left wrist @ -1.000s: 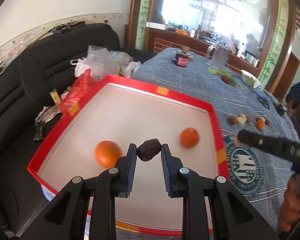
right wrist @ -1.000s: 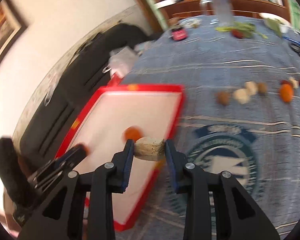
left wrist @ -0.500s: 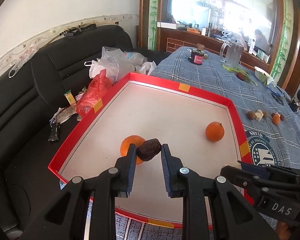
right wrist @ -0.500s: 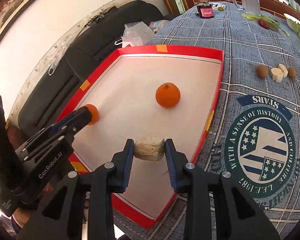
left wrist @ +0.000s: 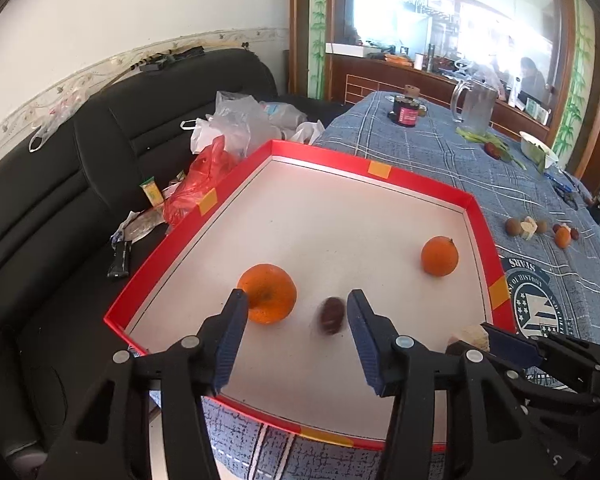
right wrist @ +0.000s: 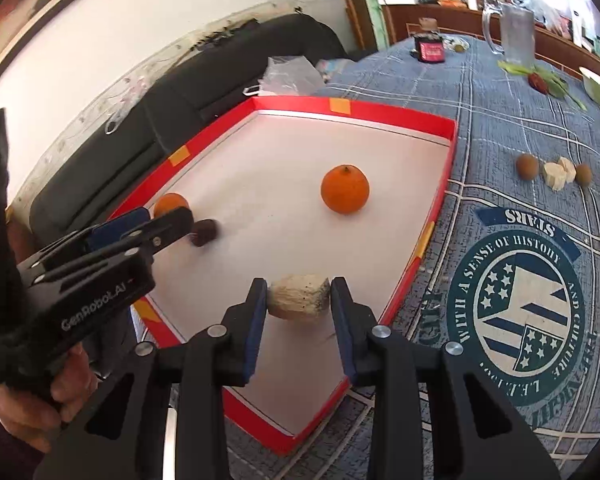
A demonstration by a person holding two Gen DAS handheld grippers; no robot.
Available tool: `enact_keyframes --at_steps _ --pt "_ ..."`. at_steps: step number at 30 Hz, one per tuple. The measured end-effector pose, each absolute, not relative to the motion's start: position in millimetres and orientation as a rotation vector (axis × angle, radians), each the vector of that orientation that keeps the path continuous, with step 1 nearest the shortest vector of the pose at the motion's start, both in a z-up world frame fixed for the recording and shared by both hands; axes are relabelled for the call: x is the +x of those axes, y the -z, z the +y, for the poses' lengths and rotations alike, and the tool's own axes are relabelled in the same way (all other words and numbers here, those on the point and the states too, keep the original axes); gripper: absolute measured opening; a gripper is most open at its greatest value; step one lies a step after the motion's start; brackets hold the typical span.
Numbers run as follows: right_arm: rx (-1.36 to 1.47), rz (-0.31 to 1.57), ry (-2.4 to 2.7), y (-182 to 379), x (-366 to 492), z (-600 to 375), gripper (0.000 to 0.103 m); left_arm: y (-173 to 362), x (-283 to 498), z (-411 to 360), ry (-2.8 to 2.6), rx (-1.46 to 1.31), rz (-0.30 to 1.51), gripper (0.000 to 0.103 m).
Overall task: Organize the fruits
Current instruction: 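Carry the date and cube over the tray and open the left tool, then open the right tool to drop the beige cube into the tray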
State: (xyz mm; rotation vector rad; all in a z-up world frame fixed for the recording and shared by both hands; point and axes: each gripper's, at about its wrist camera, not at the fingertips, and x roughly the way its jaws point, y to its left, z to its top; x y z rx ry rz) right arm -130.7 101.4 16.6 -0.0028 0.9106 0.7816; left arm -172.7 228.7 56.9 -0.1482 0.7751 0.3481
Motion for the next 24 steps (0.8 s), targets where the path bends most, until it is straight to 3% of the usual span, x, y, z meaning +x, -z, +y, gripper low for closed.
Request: enact_keyframes --at_steps 4,12,24 --pt "0.07 0.884 -0.833 -20 -133 88 0.044 -60 -176 226 -0.36 -0.146 0.772 0.06" --pt "0.239 0.794 -0.816 -38 -121 25 0.052 -65 -173 210 -0.364 -0.132 0.772 0.071" --pt "0.424 0.775 -0.616 -27 -94 -92 0.053 -66 -159 165 -0.329 -0.079 0.803 0.078"
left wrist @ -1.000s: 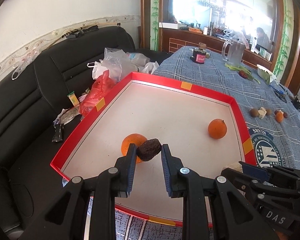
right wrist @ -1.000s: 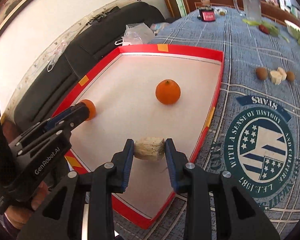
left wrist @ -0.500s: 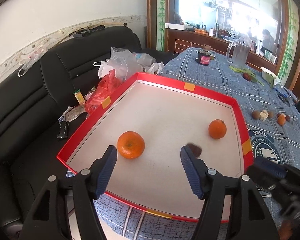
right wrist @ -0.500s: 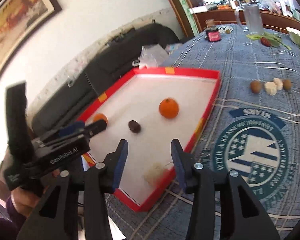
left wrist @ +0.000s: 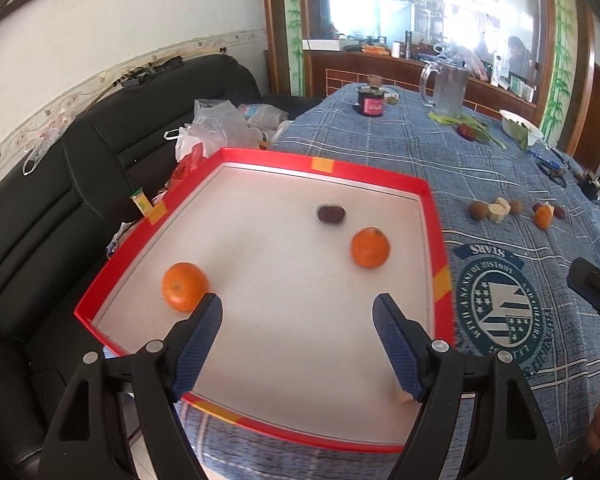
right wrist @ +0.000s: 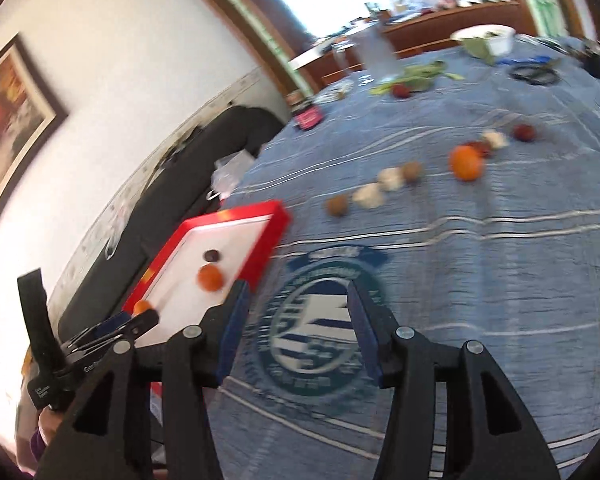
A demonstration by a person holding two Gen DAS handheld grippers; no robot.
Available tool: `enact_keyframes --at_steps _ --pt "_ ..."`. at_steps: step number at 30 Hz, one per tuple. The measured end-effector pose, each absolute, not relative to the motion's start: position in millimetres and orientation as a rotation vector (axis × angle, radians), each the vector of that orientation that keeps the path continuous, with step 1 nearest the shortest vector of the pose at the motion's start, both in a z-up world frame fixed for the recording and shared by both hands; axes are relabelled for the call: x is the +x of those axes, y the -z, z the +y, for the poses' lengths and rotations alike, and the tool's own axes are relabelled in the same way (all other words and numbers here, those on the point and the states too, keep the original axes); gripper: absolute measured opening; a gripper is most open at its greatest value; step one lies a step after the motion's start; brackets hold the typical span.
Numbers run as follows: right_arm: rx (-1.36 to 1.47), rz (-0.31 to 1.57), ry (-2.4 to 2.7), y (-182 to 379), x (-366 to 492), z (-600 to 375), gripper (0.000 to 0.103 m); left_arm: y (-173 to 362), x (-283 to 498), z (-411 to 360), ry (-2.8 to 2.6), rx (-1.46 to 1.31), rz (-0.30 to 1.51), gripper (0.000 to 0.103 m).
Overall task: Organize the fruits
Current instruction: 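Open the right tool to drop the beige cube into the tray, then lower the right tool onto an orange on the table and grasp it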
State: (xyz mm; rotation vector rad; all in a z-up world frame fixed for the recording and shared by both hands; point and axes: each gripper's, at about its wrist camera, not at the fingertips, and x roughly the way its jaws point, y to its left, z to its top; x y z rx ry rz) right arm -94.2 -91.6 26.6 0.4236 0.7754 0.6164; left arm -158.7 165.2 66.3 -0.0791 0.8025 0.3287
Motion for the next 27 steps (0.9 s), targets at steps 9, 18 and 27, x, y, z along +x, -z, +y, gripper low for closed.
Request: enact_keyframes --at_steps 9,18,27 --pt "0.46 0.792 -0.498 -21 -78 -144 0.053 -67 -148 140 -0.288 -0.048 0.811 0.078" --pt "0.388 0.818 -0.411 -31 -58 -147 0.053 -66 -144 135 -0.261 -0.058 0.824 0.078" --pt "0.288 0.84 -0.257 -29 -4 -137 0.053 -68 -141 135 -0.232 -0.06 0.812 0.078"
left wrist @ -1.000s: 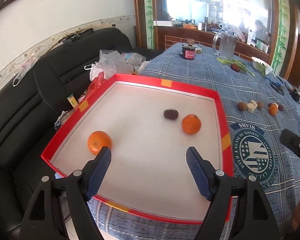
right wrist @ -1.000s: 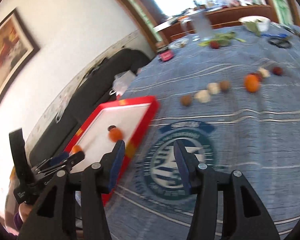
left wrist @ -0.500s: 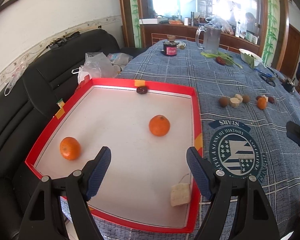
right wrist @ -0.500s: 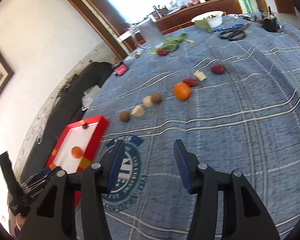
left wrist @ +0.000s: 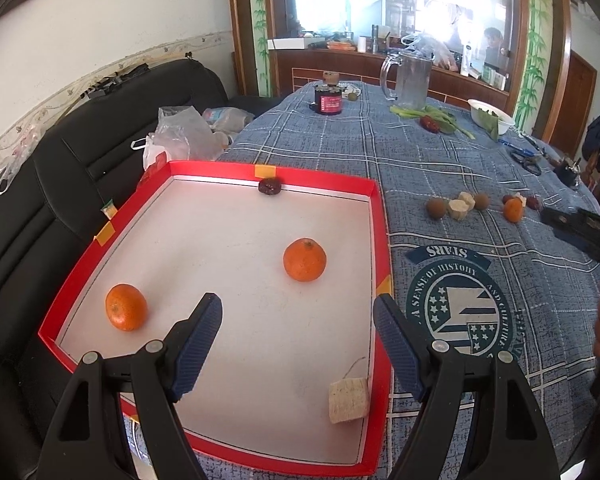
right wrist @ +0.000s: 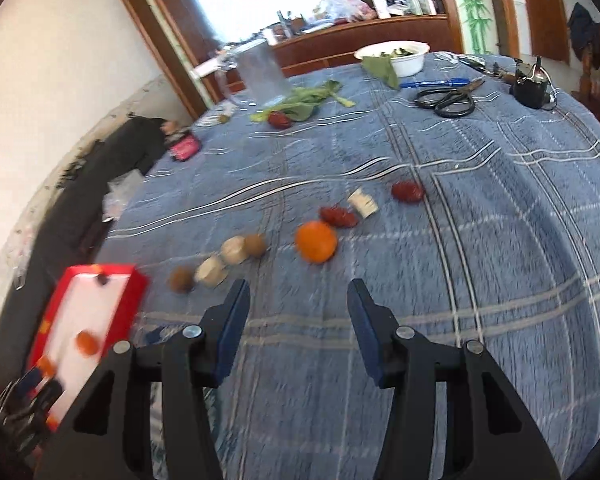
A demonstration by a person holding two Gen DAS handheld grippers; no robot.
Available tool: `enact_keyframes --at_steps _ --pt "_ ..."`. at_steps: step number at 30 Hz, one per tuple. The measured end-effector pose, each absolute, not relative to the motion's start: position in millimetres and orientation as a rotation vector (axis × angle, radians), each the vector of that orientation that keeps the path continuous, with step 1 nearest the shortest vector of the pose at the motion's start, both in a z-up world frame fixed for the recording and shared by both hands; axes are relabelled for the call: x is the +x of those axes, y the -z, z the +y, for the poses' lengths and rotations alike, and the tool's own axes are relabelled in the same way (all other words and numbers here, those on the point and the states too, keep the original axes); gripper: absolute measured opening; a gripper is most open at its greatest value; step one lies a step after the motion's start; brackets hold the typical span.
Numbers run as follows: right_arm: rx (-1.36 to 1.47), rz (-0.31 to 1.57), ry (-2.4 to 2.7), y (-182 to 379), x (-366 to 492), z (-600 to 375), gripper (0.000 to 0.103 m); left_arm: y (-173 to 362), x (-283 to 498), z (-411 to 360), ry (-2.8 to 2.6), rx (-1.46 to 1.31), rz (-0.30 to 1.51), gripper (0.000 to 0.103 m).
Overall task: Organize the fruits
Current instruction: 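Lower the right tool onto an orange on the table and grasp it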
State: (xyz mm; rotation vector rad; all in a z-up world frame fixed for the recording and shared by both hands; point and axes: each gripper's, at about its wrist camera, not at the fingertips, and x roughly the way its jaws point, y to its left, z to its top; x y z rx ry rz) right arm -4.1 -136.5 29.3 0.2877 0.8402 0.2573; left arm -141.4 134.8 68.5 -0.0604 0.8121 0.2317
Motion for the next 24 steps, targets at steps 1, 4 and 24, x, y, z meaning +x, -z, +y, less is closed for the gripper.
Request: enact_keyframes --at_steps 1,4,24 --pt "0.28 0.849 -0.239 -27 4 -135 0.053 -68 -141 135 -0.227 -0.062 0.815 0.078" --pt "0.285 0.891 -0.18 -19 26 -130 0.053 -68 -140 134 -0.215 -0.061 0.816 0.078" --pt "0.265 0.923 -0.208 1 55 -124 0.032 -71 -44 53 0.023 0.132 0.84 0.078"
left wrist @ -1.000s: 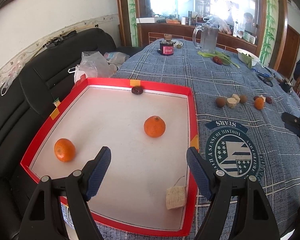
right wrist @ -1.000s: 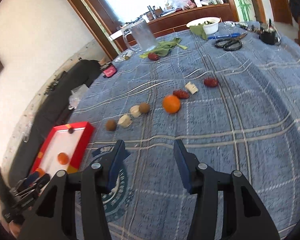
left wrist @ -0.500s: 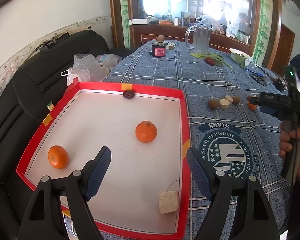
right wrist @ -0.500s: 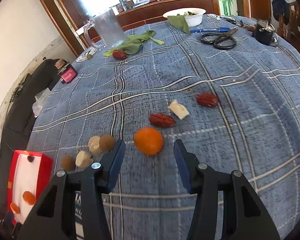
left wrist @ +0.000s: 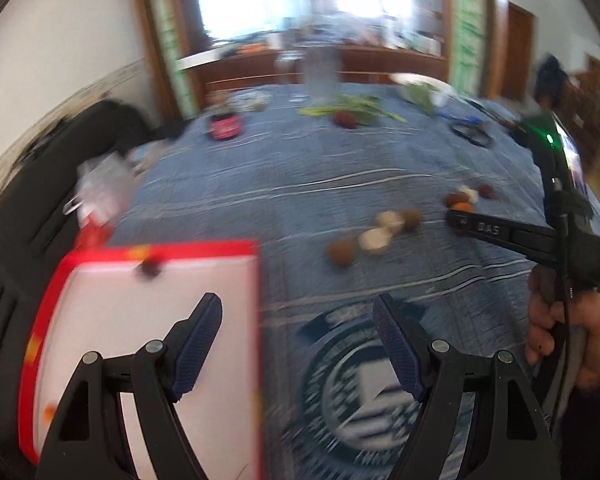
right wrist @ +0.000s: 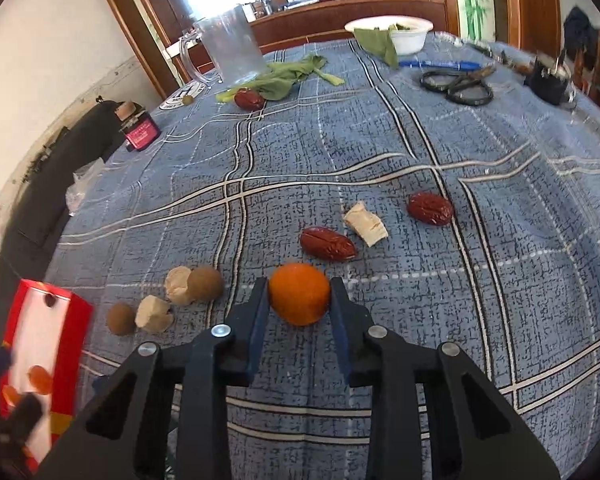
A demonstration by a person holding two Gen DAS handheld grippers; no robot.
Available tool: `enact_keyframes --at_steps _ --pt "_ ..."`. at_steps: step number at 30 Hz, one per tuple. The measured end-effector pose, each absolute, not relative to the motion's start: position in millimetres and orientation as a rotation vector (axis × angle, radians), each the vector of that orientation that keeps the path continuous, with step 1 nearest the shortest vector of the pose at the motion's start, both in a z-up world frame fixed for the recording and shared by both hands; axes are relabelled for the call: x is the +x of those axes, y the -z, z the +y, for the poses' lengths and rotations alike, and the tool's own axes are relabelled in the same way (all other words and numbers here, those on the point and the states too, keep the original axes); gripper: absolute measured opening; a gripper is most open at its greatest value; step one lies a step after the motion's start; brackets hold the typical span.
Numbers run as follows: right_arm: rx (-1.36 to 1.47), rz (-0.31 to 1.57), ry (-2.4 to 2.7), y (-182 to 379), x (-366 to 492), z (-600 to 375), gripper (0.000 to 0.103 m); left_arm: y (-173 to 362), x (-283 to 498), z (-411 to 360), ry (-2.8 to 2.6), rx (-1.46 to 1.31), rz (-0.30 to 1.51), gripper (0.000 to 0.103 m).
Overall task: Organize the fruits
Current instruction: 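Lower the right tool onto an orange on the table and grasp it, then grasp the hexagonal beige biscuit with the left tool while the right tool holds the orange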
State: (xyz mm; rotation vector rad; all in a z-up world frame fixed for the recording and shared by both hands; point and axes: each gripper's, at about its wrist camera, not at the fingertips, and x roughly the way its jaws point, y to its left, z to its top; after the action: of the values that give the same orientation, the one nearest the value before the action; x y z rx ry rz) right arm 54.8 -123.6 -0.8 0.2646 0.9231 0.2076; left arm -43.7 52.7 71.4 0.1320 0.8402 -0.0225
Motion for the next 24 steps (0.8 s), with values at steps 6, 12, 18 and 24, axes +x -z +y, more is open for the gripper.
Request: enact_keyframes --at_steps 6,12,18,24 --pt "0.364 0.93 -0.223 -6 59 -143 0.032 -64 0 24 0.17 0.233 0.872 0.078" --pt "0.434 0.945 -0.213 -5 60 -154 0.032 -49 29 1 0.266 0.387 0.913 0.075" --pt "0.462 0.961 -0.217 -2 63 -157 0.032 -30 46 -4 0.305 0.433 1.002 0.05" --pt "0.478 0.985 -0.228 2 64 -156 0.032 -24 54 -6 0.335 0.43 1.037 0.037"
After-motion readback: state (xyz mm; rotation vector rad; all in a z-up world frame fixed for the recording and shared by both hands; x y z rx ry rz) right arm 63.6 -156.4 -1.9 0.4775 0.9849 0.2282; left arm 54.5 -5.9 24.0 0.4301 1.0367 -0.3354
